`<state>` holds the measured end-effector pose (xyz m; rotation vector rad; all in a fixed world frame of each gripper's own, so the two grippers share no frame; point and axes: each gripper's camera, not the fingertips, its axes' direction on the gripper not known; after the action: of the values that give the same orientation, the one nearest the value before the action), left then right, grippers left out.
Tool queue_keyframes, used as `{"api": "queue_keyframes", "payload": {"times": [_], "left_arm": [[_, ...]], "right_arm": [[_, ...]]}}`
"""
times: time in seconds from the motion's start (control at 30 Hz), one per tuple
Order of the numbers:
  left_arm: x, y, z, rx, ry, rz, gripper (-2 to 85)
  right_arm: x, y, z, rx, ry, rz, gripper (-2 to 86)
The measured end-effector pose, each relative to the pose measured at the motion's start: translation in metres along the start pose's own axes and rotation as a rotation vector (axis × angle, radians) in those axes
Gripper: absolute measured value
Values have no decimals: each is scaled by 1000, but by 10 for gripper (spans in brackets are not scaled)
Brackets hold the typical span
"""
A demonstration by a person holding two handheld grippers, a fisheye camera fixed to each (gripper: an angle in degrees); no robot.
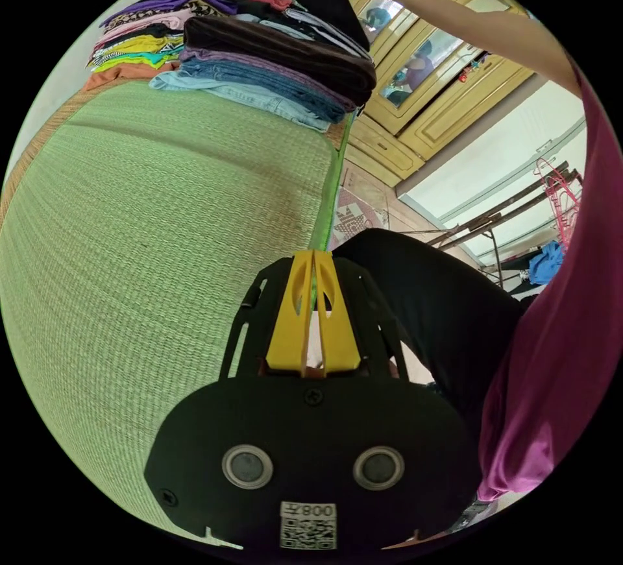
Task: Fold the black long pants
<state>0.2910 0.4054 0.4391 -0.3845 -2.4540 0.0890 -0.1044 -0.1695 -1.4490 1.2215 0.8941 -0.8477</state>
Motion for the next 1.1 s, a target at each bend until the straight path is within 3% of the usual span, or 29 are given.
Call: {"api": "queue_keyframes", "payload": {"times": [0.3,0.63,0.83,1.1], "left_arm": [[2,188,-78,138,-45,-64,2],[57,525,-161,480,-264,-278,14],[84,712,-156,687,-363,-478,79],[107,886,-139,741,-758,-798,163]], "right_arm": [[-248,-81,-59,37,-351,-211,10],[-487,-75,-135,34,-693,-288,12],[-605,-5,-95,-209,-890,-319,21],[-741,158,-37,-610,-1293,-252,10]]}}
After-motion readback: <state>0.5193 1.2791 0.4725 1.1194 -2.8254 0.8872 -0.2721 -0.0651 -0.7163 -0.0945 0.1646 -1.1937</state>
